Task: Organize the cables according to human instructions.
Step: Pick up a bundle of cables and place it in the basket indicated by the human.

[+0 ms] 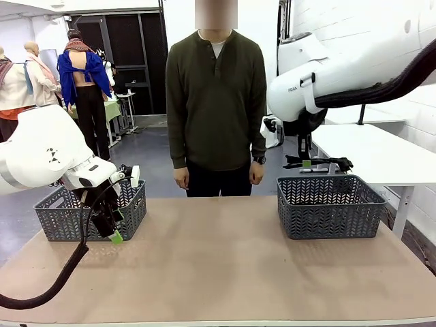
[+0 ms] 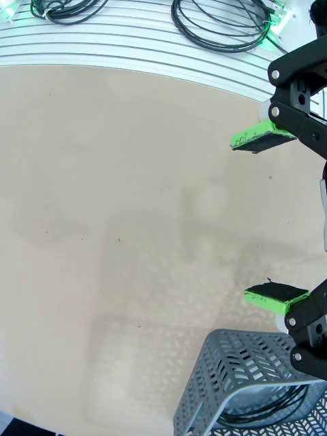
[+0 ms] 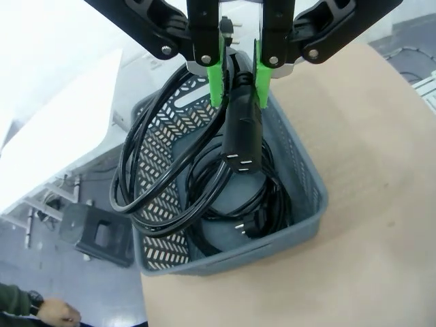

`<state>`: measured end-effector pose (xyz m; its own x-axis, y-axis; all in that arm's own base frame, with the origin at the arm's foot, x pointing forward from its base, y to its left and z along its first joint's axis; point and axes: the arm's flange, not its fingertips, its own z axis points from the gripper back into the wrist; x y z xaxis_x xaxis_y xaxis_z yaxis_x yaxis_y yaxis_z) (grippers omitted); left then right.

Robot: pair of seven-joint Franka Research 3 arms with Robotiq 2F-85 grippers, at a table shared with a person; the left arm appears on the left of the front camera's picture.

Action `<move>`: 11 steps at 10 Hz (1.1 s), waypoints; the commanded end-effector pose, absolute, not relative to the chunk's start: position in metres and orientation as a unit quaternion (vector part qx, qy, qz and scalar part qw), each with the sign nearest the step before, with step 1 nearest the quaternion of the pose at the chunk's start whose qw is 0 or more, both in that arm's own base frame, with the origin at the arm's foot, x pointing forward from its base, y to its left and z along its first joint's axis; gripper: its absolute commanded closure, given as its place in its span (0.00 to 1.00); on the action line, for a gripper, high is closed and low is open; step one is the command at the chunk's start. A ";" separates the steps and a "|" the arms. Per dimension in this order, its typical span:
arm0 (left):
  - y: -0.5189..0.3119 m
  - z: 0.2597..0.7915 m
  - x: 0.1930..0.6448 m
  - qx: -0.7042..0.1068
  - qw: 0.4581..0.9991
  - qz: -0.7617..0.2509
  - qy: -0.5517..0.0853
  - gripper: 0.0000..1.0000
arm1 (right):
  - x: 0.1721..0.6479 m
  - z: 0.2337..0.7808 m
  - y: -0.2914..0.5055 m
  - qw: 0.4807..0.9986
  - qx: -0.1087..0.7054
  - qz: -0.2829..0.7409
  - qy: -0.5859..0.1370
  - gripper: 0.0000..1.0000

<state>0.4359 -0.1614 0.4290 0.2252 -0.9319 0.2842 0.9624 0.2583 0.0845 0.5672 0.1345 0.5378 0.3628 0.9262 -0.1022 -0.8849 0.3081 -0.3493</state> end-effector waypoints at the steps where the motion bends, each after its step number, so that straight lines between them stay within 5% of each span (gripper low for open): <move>1: -0.162 0.431 0.436 -0.051 0.781 -0.607 -0.136 0.00 | 0.553 0.520 0.111 0.807 -0.169 0.561 -0.075 1.00; 11: -0.162 0.431 0.436 -0.051 0.781 -0.607 -0.136 0.00 | 0.577 0.458 0.078 0.775 -0.170 0.602 -0.092 1.00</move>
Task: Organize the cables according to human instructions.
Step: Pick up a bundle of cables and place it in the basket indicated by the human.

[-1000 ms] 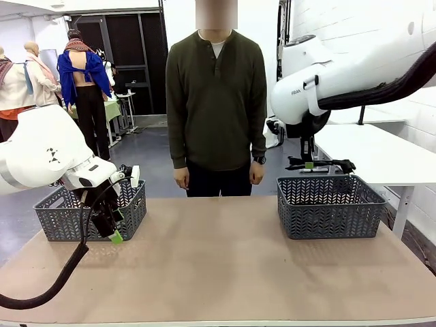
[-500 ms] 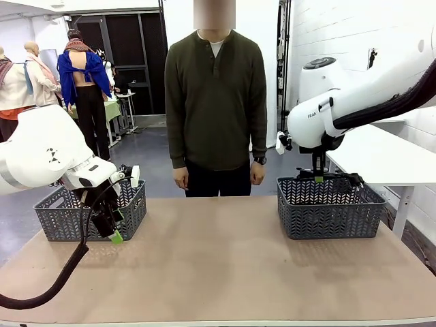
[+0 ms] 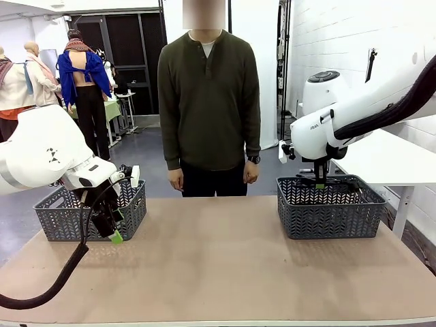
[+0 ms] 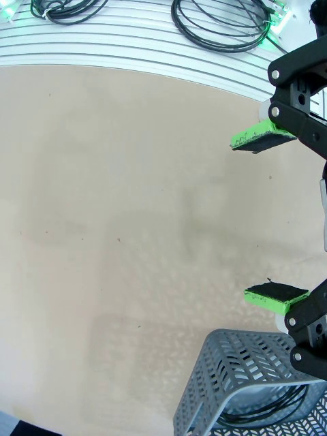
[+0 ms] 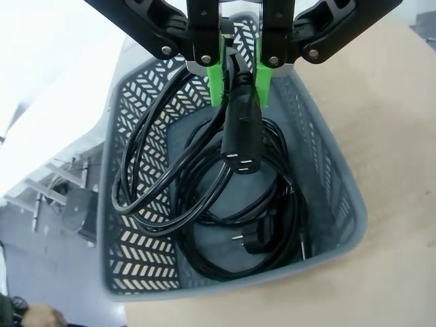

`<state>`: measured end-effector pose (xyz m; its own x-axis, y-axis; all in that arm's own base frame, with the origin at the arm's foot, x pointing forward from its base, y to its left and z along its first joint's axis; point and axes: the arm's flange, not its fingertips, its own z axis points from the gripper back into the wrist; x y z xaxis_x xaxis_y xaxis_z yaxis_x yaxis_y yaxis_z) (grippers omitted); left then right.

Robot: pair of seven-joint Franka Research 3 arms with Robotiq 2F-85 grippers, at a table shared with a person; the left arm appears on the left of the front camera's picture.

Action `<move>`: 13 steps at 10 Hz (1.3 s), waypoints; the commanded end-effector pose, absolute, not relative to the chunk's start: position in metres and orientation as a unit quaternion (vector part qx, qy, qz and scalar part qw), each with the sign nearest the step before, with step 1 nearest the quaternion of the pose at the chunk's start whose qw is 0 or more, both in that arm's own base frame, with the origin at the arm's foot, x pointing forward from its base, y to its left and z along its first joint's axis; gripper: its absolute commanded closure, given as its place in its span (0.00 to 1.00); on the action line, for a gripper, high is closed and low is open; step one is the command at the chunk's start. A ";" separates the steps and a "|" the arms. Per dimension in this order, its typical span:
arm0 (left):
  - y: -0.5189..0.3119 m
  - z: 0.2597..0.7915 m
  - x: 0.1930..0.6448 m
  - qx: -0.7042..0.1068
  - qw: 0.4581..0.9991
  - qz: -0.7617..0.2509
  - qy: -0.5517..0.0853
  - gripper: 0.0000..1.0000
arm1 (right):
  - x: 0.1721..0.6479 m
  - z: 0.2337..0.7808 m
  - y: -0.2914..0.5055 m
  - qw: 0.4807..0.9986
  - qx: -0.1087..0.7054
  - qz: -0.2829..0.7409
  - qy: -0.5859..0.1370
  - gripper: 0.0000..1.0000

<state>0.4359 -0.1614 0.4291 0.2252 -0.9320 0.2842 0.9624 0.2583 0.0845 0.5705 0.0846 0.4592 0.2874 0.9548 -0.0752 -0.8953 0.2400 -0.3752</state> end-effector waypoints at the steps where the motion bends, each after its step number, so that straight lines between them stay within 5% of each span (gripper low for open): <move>1: -0.162 0.431 0.436 -0.051 0.781 -0.607 -0.136 0.00 | 0.580 0.455 0.076 0.771 -0.151 0.612 -0.090 1.00; 7: -0.162 0.431 0.436 -0.051 0.781 -0.607 -0.136 0.00 | 0.606 0.427 0.064 0.771 -0.159 0.613 -0.065 1.00; 12: -0.162 0.431 0.436 -0.051 0.781 -0.607 -0.136 0.00 | 0.610 0.443 0.066 0.788 -0.139 0.597 -0.056 0.04; 13: -0.162 0.431 0.436 -0.051 0.781 -0.607 -0.136 0.00 | 0.611 0.447 0.065 0.791 -0.136 0.593 -0.057 0.00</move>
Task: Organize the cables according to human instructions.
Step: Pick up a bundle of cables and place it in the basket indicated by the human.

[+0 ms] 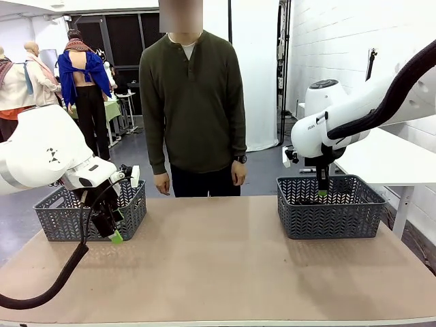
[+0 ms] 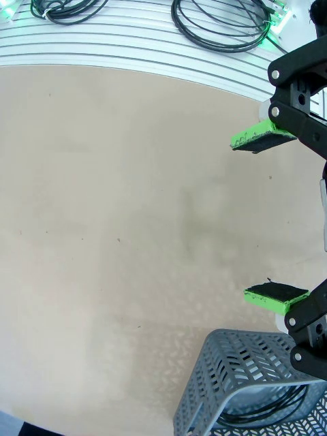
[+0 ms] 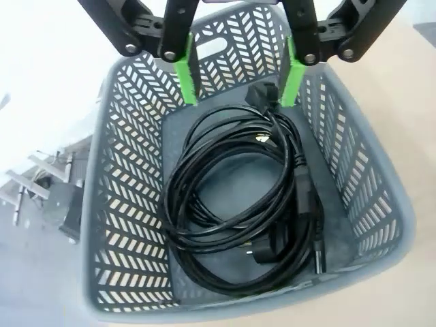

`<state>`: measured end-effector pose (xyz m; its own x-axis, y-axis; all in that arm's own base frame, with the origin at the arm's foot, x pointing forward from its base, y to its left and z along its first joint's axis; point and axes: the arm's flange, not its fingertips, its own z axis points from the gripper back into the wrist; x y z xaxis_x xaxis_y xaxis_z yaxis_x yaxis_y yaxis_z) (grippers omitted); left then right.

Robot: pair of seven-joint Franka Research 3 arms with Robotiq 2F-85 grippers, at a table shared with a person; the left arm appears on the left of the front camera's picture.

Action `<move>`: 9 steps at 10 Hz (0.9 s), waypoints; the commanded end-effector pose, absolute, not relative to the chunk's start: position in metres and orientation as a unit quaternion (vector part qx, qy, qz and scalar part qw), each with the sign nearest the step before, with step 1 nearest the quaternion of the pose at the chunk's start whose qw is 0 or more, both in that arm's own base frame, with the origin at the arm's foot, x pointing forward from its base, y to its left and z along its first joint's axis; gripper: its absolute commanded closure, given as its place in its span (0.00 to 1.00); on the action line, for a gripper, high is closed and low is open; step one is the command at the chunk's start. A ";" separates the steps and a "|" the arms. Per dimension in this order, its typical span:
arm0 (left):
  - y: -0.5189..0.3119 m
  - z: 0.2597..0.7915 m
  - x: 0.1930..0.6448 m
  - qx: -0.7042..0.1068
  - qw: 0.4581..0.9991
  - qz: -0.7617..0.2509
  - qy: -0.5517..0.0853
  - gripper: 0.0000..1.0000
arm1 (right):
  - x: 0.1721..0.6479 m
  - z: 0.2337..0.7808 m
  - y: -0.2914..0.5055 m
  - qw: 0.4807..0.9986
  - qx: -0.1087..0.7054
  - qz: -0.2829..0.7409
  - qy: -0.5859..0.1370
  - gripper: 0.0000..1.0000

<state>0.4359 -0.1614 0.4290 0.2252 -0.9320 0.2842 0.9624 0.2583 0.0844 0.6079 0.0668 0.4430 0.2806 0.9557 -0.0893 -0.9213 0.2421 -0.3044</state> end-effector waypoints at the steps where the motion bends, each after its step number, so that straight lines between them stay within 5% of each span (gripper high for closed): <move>1: -0.162 0.431 0.436 -0.051 0.781 -0.607 -0.136 0.00 | 0.611 0.451 0.065 0.795 -0.135 0.589 -0.053 0.00; 9: -0.162 0.431 0.436 -0.051 0.781 -0.607 -0.136 0.00 | 0.604 0.483 0.073 0.804 -0.111 0.583 -0.034 0.00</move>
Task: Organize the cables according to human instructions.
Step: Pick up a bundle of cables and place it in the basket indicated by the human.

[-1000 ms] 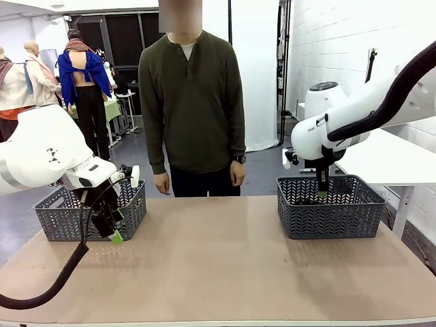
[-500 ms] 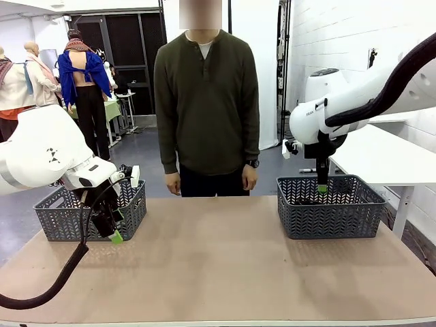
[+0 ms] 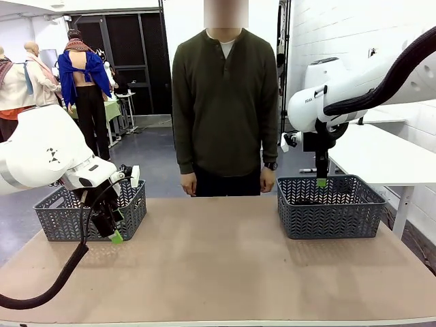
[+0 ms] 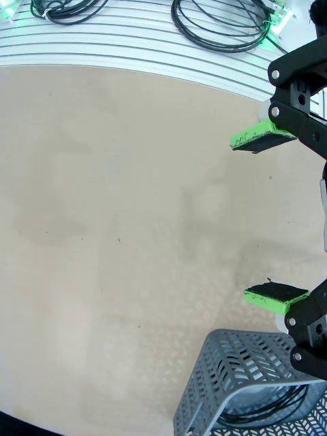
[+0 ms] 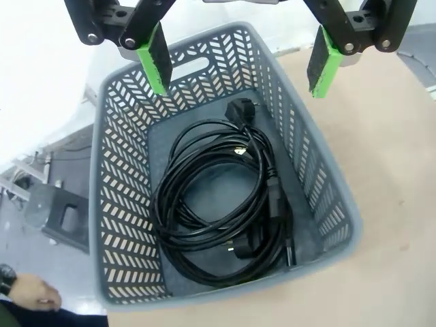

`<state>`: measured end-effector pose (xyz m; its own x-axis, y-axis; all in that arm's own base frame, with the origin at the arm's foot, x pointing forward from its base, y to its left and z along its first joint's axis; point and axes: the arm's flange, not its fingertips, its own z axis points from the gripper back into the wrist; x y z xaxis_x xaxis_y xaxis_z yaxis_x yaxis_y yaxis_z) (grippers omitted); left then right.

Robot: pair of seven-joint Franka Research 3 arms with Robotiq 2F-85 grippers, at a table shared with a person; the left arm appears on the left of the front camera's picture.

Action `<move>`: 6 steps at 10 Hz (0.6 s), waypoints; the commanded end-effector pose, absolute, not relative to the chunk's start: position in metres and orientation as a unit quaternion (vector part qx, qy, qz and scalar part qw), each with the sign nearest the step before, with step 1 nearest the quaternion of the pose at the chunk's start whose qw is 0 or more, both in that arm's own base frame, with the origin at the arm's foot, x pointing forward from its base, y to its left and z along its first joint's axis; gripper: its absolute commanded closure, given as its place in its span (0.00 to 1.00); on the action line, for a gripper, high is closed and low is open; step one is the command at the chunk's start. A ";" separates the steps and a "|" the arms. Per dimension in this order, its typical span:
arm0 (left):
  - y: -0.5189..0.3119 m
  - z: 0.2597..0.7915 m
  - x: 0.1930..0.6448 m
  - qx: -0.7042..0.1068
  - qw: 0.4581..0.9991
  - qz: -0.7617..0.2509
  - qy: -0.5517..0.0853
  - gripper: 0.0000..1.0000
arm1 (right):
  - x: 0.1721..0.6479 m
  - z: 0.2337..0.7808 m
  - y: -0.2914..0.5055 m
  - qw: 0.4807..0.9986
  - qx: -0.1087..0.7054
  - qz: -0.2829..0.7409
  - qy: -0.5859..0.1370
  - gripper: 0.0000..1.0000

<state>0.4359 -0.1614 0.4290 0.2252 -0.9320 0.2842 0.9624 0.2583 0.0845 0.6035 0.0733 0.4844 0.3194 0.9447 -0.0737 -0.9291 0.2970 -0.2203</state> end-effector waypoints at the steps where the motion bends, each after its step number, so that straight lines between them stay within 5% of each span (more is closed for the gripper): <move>1: -0.162 0.431 0.436 -0.051 0.781 -0.607 -0.136 0.00 | 0.604 0.483 0.073 0.804 -0.111 0.583 -0.034 0.00; 6: -0.162 0.431 0.436 -0.051 0.781 -0.607 -0.136 0.00 | 0.604 0.483 0.073 0.804 -0.111 0.583 -0.034 0.00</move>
<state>0.4359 -0.1614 0.4290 0.2252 -0.9320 0.2842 0.9624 0.2583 0.0844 0.6035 0.0733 0.4842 0.3194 0.9447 -0.0738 -0.9292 0.2970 -0.2201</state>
